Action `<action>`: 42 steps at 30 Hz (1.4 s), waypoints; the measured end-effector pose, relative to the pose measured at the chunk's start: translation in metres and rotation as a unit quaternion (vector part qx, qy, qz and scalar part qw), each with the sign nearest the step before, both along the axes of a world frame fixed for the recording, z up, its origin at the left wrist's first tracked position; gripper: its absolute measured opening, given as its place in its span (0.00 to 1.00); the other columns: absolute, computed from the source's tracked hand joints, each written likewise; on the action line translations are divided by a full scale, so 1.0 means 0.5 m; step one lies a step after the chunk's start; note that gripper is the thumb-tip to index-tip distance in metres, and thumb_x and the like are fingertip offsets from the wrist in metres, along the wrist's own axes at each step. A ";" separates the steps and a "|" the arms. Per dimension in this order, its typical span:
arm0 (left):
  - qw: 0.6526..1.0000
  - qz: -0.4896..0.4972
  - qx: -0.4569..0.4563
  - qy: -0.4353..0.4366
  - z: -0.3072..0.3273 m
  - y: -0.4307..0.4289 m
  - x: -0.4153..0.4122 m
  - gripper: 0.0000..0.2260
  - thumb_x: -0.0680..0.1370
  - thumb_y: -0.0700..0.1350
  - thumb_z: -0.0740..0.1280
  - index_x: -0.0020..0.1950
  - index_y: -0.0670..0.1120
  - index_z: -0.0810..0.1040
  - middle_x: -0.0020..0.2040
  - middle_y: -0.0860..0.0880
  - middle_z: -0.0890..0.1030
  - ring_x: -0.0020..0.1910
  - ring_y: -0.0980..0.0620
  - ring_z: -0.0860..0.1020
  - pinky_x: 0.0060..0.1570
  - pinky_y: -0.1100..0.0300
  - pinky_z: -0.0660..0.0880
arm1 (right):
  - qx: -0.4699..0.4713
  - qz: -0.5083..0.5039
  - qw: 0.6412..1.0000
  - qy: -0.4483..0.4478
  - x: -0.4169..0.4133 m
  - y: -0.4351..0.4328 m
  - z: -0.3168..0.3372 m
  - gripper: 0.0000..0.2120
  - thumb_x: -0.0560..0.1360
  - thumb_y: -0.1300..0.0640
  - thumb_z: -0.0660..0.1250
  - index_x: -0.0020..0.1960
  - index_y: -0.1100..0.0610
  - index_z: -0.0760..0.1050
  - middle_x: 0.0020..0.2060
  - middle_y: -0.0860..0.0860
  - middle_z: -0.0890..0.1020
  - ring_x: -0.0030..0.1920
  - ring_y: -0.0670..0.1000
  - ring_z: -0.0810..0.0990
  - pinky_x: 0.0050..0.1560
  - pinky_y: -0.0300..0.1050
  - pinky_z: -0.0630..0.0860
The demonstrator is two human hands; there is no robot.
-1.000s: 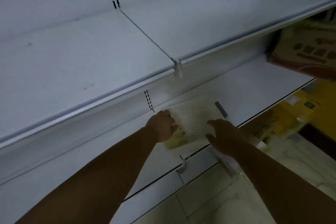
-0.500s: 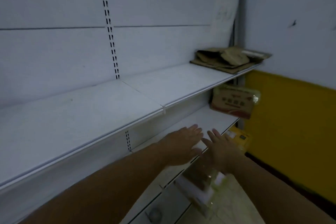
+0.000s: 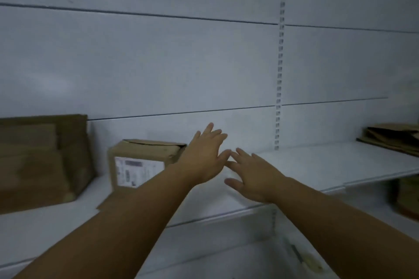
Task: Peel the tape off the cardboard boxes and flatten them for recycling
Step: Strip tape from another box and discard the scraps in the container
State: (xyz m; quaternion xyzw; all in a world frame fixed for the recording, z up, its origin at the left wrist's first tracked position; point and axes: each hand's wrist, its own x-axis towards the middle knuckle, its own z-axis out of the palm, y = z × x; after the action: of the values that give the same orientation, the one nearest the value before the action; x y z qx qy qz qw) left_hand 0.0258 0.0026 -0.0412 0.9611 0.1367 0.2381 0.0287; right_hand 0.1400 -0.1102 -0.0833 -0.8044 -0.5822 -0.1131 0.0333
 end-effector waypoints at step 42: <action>0.986 -0.132 0.077 -0.074 -0.129 0.249 -0.220 0.11 0.79 0.48 0.64 0.59 0.55 0.81 0.59 0.55 0.80 0.57 0.57 0.79 0.41 0.59 0.80 | 0.466 0.265 0.806 0.250 0.015 0.252 0.089 0.12 0.78 0.47 0.52 0.43 0.50 0.71 0.32 0.46 0.75 0.34 0.47 0.76 0.28 0.32 0.68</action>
State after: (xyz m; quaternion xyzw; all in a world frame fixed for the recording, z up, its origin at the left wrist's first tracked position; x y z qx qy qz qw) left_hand -0.0844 0.1273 -0.1054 0.9499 -0.0124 0.3123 -0.0044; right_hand 0.1473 0.0158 -0.0389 -0.5070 -0.6215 -0.1526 0.5774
